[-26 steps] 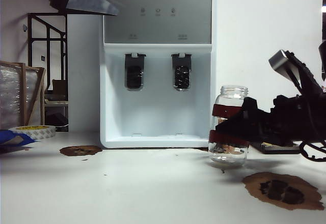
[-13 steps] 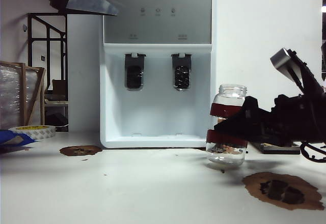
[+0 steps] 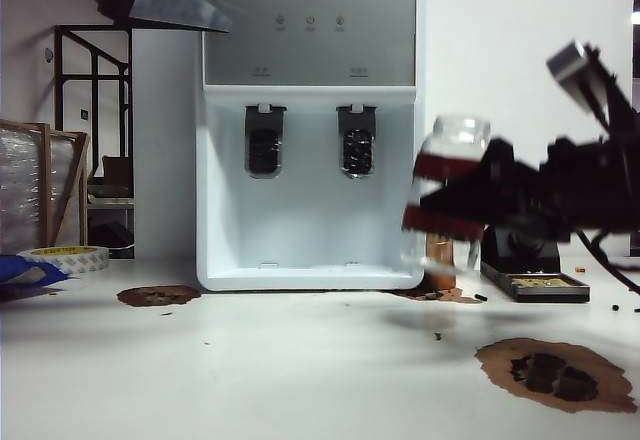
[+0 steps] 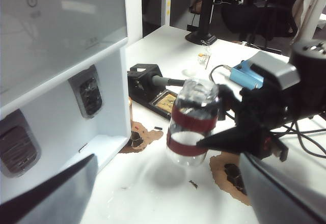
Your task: Pick up the water bottle with two loops of red belts, then reach the front water dispenser and gently press the gray-black baffle horizontally to get a little water.
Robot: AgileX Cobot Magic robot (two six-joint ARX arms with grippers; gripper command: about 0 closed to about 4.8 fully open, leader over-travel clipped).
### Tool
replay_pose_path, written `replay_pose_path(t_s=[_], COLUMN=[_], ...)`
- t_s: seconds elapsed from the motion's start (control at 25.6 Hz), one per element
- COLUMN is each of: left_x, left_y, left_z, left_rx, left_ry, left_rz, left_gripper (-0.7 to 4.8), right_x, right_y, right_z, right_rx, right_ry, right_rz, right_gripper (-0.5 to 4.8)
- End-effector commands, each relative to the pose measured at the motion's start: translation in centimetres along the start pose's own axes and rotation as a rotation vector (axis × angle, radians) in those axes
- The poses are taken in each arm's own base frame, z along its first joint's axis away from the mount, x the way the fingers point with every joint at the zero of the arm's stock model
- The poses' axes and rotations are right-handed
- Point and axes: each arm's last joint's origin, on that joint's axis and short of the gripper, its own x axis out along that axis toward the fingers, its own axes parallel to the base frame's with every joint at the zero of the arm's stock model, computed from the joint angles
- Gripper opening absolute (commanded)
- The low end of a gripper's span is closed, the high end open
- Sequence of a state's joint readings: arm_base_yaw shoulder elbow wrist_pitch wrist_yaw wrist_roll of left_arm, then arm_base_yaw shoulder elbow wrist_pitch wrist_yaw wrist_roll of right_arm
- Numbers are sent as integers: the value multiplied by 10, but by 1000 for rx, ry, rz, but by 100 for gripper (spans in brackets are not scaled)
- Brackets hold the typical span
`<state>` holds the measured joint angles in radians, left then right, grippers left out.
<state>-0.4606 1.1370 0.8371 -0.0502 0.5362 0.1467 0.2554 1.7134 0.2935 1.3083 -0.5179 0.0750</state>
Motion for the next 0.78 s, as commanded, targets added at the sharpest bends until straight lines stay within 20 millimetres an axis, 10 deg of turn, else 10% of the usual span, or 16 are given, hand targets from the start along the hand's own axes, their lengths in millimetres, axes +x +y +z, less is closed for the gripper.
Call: replay_pose_path(t_s=[0.04, 0.78], left_x=[-1, -1], left_y=[0, 0], left_z=[2, 1], left_rx=[9, 2], left_ry=[-9, 1], left_rz=[1, -2], left_gripper=[479, 479], right_x=[1, 38], right_y=[5, 39], right_z=[7, 22], right_rx=[-27, -119], right_ry=[-3, 0], right_rz=[14, -197], right_gripper=[110, 84])
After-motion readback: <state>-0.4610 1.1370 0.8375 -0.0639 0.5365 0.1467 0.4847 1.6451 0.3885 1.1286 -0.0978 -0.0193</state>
